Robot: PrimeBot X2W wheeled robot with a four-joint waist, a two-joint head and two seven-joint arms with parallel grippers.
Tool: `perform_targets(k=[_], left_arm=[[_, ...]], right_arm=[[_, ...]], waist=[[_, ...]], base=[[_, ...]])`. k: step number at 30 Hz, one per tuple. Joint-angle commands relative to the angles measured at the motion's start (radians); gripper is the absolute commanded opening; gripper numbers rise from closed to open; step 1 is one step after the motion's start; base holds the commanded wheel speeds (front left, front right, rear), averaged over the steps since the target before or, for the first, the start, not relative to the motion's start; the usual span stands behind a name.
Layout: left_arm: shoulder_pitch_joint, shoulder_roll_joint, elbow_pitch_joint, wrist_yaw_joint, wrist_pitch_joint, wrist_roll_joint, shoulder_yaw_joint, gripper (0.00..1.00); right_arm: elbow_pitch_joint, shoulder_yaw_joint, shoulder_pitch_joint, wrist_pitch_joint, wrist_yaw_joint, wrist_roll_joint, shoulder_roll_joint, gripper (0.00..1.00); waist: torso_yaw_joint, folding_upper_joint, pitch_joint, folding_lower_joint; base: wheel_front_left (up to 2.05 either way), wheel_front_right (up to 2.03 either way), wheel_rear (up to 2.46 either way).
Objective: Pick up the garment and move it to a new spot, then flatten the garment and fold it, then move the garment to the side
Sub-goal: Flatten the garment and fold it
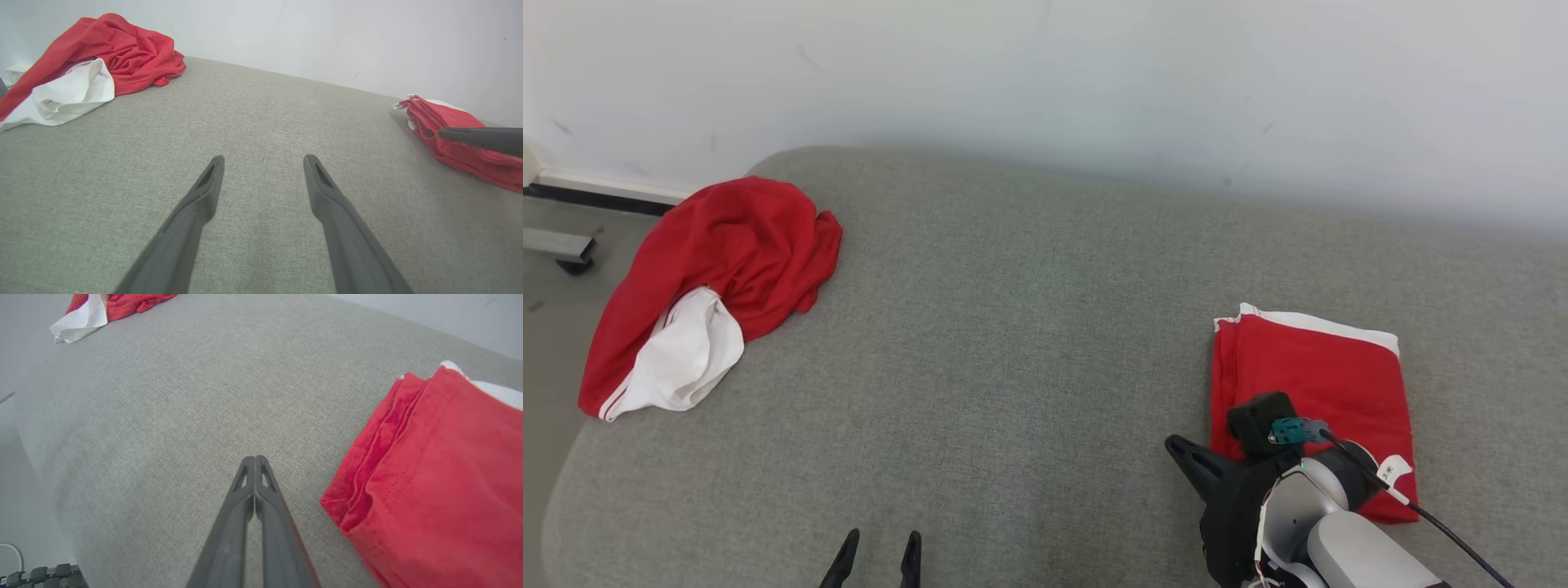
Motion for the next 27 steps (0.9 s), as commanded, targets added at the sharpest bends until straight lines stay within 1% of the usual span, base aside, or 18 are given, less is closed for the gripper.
perform_targets(k=[1, 4, 5, 6, 7, 9, 19, 23, 27], left_arm=[[0.020, -0.001, -0.002, 0.002, -0.003, 0.002, 0.007, 1.00], [0.031, -0.001, -0.009, 0.006, -0.003, -0.002, 0.021, 1.00], [0.037, -0.001, -0.012, 0.007, -0.003, -0.003, 0.027, 1.00], [0.042, -0.002, -0.015, 0.006, -0.003, -0.002, 0.032, 1.00], [0.045, -0.001, -0.018, 0.007, -0.003, -0.001, 0.038, 1.00], [0.054, -0.001, -0.026, 0.010, -0.003, 0.000, 0.052, 1.00], [0.076, -0.002, -0.069, 0.018, -0.003, 0.003, 0.130, 1.00], [0.073, -0.001, -0.078, 0.020, -0.003, 0.003, 0.161, 1.00], [0.059, -0.002, -0.076, 0.015, -0.003, 0.009, 0.189, 1.00]], right_arm=[[-0.012, 0.003, -0.003, -0.016, -0.002, 0.013, -0.005, 0.00], [-0.044, -0.009, 0.019, -0.049, -0.002, 0.033, -0.005, 0.00], [-0.059, -0.020, 0.029, -0.064, -0.002, 0.045, -0.003, 0.27], [-0.074, -0.033, 0.041, -0.080, -0.002, 0.055, 0.001, 0.41], [-0.092, -0.050, 0.053, -0.097, -0.002, 0.063, 0.003, 0.49], [-0.121, -0.081, 0.080, -0.122, -0.002, 0.066, 0.003, 1.00], [-0.269, -0.266, 0.240, -0.221, -0.002, 0.006, 0.034, 1.00], [-0.293, -0.346, 0.296, -0.256, -0.002, -0.031, 0.053, 1.00], [-0.298, -0.397, 0.336, -0.281, -0.002, -0.060, 0.065, 1.00]], waist=[[-0.011, 0.0000, -0.011, -0.0001], [-0.030, 0.0000, -0.026, -0.0001], [-0.039, 0.0000, -0.031, -0.0001], [-0.048, 0.0000, -0.036, -0.0001], [-0.058, 0.0000, -0.041, -0.0001], [-0.079, 0.0000, -0.049, -0.0001], [-0.185, 0.0000, -0.079, -0.0001], [-0.220, 0.0000, -0.087, -0.0001], [-0.252, 0.0000, -0.091, -0.0001]], base=[[0.00, 0.00, 0.00], [0.00, 0.00, 0.00], [0.00, 0.00, 0.00], [0.00, 0.00, 0.00], [0.00, 0.00, 0.00], [0.00, 0.00, 0.00], [0.00, 0.00, 0.00], [0.00, 0.00, 0.00], [0.00, 0.00, 0.00]])
